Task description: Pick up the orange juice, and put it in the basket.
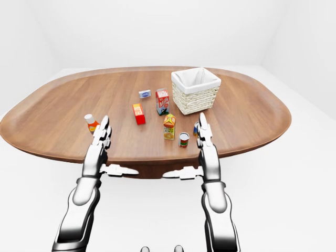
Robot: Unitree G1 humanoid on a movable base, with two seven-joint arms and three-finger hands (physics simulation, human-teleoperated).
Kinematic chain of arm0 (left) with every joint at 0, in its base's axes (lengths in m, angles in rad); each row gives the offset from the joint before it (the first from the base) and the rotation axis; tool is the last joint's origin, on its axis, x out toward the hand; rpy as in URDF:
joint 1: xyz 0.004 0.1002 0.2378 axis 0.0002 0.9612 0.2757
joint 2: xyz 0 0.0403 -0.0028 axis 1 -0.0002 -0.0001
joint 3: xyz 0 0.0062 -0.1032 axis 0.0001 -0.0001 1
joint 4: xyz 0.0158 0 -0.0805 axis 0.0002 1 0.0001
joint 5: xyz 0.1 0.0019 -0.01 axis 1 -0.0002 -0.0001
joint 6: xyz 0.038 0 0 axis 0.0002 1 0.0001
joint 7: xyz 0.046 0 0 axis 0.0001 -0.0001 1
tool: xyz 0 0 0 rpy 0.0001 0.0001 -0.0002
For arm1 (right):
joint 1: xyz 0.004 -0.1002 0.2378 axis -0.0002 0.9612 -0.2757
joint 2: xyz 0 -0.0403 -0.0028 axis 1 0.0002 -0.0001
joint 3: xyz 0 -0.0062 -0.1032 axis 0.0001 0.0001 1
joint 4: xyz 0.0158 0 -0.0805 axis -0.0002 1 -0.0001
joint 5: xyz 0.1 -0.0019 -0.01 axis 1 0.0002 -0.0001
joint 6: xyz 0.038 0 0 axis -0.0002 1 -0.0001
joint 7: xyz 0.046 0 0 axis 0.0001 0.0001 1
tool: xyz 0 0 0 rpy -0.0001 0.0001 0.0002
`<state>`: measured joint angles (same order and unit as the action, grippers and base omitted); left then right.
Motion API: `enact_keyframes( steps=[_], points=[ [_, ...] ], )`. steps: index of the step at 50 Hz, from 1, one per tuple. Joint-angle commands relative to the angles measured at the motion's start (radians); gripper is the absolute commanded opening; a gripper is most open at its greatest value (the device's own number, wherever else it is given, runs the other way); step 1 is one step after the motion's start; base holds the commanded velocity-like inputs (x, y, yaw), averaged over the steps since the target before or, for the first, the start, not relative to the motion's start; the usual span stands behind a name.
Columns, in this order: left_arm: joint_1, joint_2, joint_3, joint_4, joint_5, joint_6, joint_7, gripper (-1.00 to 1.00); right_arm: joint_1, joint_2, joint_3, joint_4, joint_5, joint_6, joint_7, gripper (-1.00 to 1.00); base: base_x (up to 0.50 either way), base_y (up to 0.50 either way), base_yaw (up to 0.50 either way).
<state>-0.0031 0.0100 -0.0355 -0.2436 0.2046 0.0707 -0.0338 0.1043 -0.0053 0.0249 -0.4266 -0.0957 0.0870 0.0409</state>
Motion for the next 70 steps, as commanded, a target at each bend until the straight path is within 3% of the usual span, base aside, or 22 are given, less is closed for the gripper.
enact_keyframes(
  steps=[1,8,14,22,37,45,49,70],
  points=[
    [-0.003,-0.001,-0.008,-0.071,0.016,0.017,-0.022,1.0,-0.012,0.0,-0.018,-0.074,0.004,0.0,-0.009,1.0,0.0,0.0,0.0],
    [0.014,0.0,-0.012,-0.05,0.021,0.008,-0.02,1.0,-0.021,-0.001,-0.017,-0.083,0.0,0.0,-0.009,1.0,0.0,-0.2,0.0],
    [0.014,0.001,-0.005,-0.061,0.017,0.015,-0.023,1.0,-0.018,0.0,-0.007,-0.106,-0.011,0.0,-0.008,1.0,0.0,-0.5,0.0],
    [0.016,0.002,-0.004,-0.006,0.031,-0.035,-0.006,1.0,-0.012,0.001,0.002,-0.109,-0.013,0.0,-0.003,1.0,0.0,-0.5,0.0],
    [0.021,0.003,0.004,-0.049,0.036,-0.019,-0.003,1.0,-0.015,0.001,0.009,-0.118,-0.02,0.0,-0.005,1.0,0.0,-0.5,0.0],
    [0.03,0.007,0.017,-0.121,0.031,0.017,-0.017,1.0,-0.013,0.001,0.032,-0.14,-0.045,0.0,-0.006,1.0,0.0,-0.42,0.0],
    [0.028,0.009,0.024,-0.124,0.025,0.015,-0.022,1.0,-0.011,-0.003,0.038,-0.127,-0.112,0.0,-0.038,1.0,0.0,0.0,0.0],
    [0.027,0.017,0.058,-0.226,0.014,0.017,-0.049,1.0,-0.044,0.004,0.022,-0.188,-0.072,0.0,-0.019,1.0,0.0,0.0,0.0]
  ],
)
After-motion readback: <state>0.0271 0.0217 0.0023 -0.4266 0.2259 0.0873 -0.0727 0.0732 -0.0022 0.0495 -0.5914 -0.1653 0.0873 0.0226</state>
